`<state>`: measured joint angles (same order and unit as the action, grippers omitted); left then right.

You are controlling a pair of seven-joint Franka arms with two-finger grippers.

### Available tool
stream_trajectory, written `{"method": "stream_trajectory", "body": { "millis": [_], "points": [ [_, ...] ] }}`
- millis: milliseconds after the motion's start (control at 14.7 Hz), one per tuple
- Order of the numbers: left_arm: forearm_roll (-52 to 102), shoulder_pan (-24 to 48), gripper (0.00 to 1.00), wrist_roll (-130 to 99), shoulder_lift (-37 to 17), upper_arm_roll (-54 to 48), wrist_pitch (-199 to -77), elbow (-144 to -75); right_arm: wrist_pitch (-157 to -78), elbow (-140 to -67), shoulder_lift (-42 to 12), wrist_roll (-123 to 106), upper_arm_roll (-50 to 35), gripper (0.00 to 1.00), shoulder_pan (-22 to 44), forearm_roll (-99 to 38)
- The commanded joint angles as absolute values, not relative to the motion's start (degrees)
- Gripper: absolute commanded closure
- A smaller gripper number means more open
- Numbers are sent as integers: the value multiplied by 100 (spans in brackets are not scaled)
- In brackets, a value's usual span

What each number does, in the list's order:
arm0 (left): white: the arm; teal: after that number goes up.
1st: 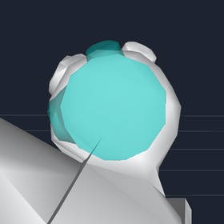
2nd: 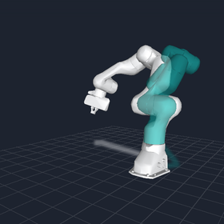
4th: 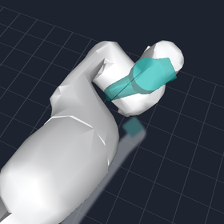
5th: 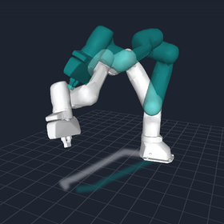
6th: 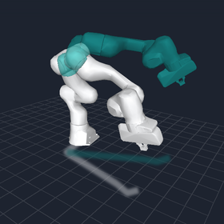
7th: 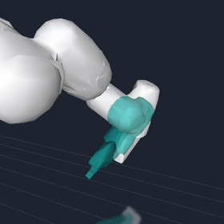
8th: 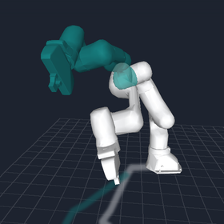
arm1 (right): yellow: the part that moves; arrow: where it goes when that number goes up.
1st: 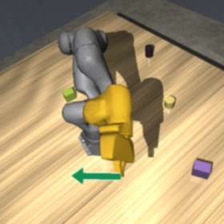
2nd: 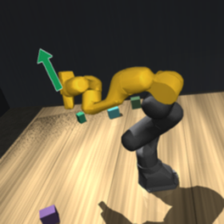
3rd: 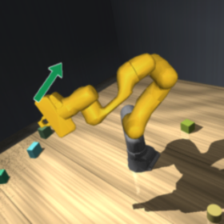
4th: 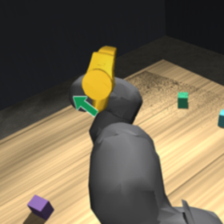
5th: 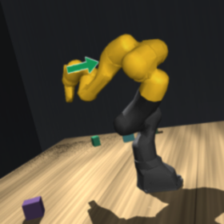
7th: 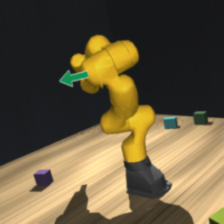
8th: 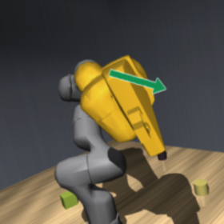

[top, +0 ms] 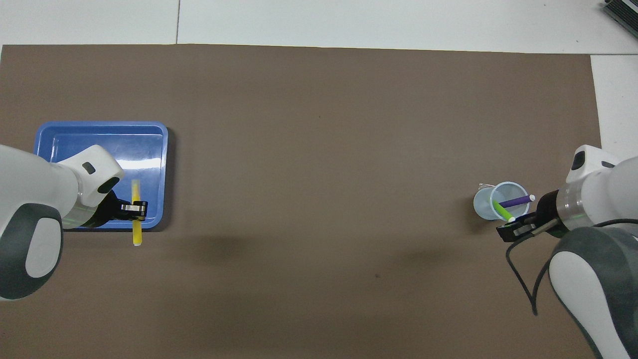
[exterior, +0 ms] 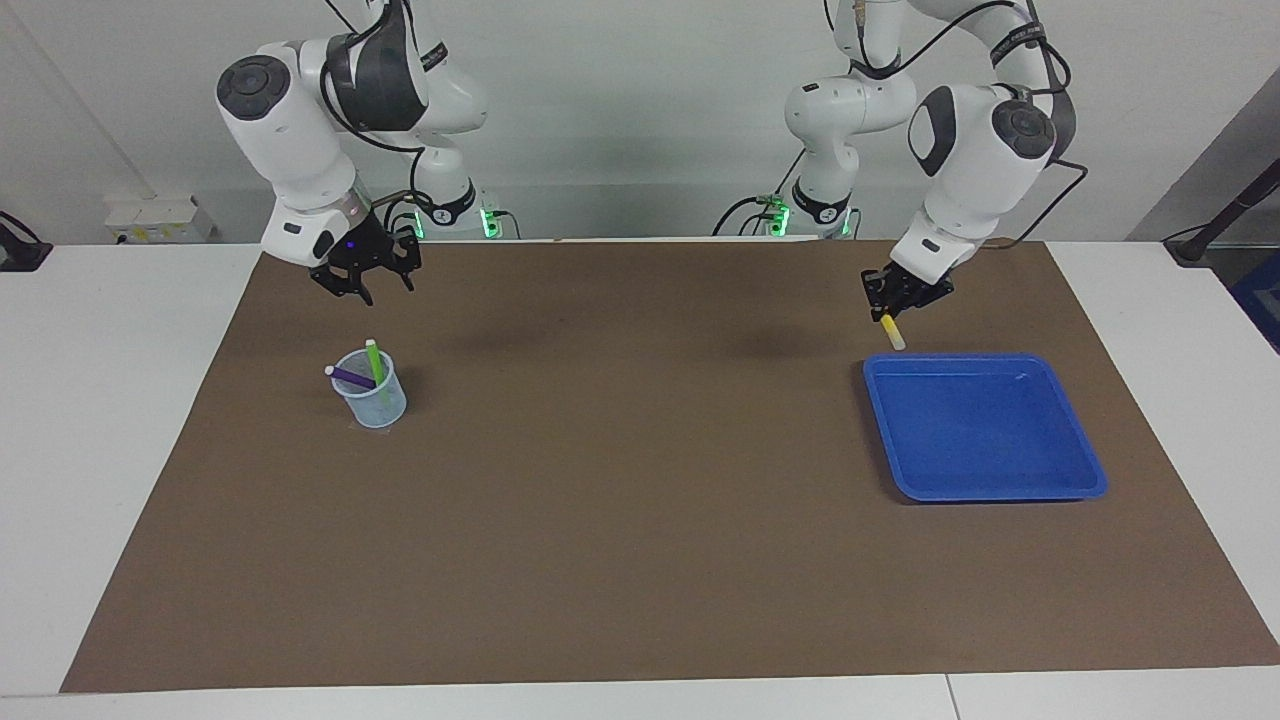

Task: Right arm passes pens to left for tray arrangement

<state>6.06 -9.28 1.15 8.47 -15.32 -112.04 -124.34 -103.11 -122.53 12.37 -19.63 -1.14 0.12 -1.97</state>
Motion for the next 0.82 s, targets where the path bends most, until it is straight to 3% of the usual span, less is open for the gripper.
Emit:
{"method": "stream_trajectory", "body": {
  "millis": [0,748],
  "points": [
    [300,-1159,100,360,414,-1591,-11539,-12279,-10713,-12638,1354,-1469,-211,49,-123,78],
    [-255,-1503,100,431,-1115,-1582,-12726,-11699,-11593,-12665,396,-563,-211,49,-413,431]
  ]
}}
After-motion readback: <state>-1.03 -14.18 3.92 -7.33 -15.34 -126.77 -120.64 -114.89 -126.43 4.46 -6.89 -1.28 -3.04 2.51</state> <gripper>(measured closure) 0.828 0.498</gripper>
